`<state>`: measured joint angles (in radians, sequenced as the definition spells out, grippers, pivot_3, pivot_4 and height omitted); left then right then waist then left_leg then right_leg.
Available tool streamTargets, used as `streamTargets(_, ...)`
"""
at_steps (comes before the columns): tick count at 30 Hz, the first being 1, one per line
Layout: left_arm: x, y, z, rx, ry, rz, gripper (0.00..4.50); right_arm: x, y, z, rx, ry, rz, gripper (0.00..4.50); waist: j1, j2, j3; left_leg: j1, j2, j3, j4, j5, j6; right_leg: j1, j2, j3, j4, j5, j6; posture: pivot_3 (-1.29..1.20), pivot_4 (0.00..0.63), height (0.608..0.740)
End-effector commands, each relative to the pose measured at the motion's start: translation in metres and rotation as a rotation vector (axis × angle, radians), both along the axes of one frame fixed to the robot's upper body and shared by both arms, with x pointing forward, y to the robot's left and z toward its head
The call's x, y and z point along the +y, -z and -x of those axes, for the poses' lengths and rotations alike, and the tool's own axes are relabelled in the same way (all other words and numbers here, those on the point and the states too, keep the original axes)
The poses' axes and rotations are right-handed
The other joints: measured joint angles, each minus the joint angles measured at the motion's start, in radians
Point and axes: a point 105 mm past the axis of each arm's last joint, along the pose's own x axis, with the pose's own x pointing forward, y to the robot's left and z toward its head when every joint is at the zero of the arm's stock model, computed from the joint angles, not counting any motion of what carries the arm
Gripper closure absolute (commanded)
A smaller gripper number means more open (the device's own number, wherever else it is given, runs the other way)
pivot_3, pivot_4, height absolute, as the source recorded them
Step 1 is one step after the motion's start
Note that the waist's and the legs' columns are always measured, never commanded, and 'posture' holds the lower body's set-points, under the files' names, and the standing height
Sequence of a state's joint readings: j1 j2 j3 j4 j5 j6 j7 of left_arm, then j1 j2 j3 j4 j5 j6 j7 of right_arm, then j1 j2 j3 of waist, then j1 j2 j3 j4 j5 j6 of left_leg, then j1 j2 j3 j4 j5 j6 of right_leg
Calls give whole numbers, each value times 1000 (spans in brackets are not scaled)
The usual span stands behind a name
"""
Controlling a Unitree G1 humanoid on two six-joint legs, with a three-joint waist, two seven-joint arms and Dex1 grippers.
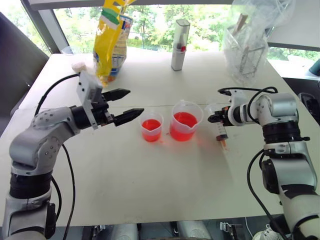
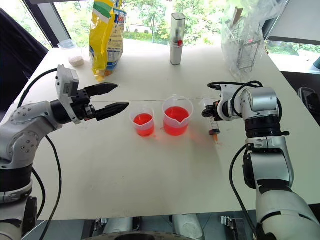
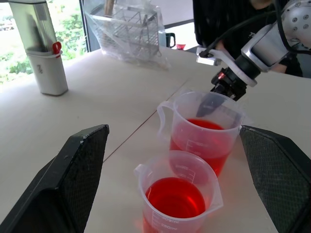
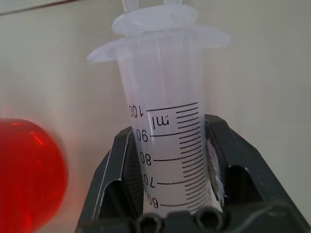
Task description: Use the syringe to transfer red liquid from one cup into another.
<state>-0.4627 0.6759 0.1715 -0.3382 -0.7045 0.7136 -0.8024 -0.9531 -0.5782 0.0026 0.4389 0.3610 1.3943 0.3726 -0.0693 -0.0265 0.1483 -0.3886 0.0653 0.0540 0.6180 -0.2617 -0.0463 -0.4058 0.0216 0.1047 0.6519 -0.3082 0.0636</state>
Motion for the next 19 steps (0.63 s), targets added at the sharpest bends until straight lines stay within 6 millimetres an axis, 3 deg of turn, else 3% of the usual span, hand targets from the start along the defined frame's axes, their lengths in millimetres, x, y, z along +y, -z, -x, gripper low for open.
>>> streamTargets(1, -3, -8, 7, -44, 18, -2, 0, -3, -9, -2, -38, 1, 1, 1143, 0, 0, 0, 0, 0, 0, 0, 0, 0, 0, 0, 0, 0, 0, 0, 0, 150, 740)
streamTargets(3, -3, -8, 7, -40, 17, -3, 0, -2, -16, -1, -70, -24, 9, 90, -1, 0, 0, 0, 0, 0, 0, 0, 0, 0, 0, 0, 0, 0, 0, 0, 150, 740)
streamTargets(5, -3, -7, 7, -35, 17, -4, 0, -1, -26, -1, -117, -57, 22, 35, 0, 0, 0, 0, 0, 0, 0, 0, 0, 0, 0, 0, 0, 0, 0, 0, 150, 740)
streamTargets(8, -3, -7, 8, -28, 18, -8, 0, -4, -61, 2, -288, -159, 99, 35, 2, 1, 0, 0, 0, 0, 0, 0, 0, 0, 0, 0, 0, 0, 0, 0, 150, 740)
streamTargets(13, 3, -4, 11, -11, 8, -26, 0, 11, -105, 30, -487, -404, 92, 35, 2, 1, 0, 0, 0, -1, 0, 0, 0, 0, 0, -1, 0, 0, 0, 0, 150, 740)
streamTargets(19, 11, -3, 17, 8, 4, -46, 0, 29, -108, 78, -513, -680, 141, 35, 1, 1, 1, 1, 1, -3, -1, 0, 0, 2, 0, -2, 0, 0, 0, 0, 150, 740)
